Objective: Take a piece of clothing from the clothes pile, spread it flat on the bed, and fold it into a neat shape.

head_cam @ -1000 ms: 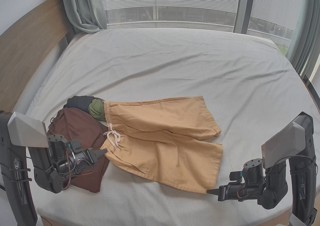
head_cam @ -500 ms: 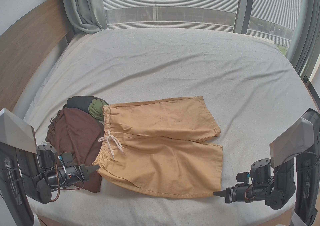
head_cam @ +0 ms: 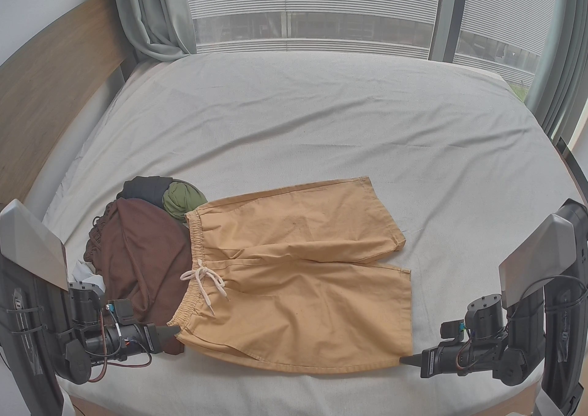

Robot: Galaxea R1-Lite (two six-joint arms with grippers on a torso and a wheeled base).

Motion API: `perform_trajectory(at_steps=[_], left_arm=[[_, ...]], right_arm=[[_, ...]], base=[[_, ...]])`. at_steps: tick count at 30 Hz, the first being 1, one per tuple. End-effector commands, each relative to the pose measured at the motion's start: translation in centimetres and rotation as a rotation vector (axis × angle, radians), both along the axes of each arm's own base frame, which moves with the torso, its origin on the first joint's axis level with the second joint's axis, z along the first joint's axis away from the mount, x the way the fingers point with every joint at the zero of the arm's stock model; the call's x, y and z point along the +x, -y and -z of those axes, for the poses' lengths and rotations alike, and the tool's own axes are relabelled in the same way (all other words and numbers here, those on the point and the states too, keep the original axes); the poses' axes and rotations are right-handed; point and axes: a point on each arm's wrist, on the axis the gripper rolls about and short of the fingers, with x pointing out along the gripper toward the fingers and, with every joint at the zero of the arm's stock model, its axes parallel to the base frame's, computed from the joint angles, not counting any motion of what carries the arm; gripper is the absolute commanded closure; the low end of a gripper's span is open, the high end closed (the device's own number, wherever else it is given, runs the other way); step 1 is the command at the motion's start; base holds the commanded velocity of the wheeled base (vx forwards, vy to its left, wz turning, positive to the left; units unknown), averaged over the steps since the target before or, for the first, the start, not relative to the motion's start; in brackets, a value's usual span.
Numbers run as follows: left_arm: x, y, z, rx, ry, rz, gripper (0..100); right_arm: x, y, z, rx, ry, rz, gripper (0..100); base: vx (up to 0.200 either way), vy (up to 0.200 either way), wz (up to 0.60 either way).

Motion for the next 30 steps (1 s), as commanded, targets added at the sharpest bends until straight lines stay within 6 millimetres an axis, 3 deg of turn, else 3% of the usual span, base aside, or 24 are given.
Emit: perform_trajectory(at_steps=[1, 12, 30], left_arm=[[-0.5, 0.0, 0.6, 0.007, -0.040, 0.006, 100], [-1.1, 0.0, 2.0, 0.063, -0.067, 0.059, 100], [-1.1, 0.0, 2.1, 0.058, -0.052, 0.106, 100]], right_arm=[[-0.3, 0.4, 0.0, -0.012, -0.010, 0.005, 100], [-0.7, 1.1, 0.1, -0.034, -0.027, 0.006, 100], [-0.8, 1.0, -0.3, -0.021, -0.014, -0.026, 100]], base=[[0.000, 0.000, 0.00], [0.000, 0.000, 0.00], [0.000, 0.000, 0.00]])
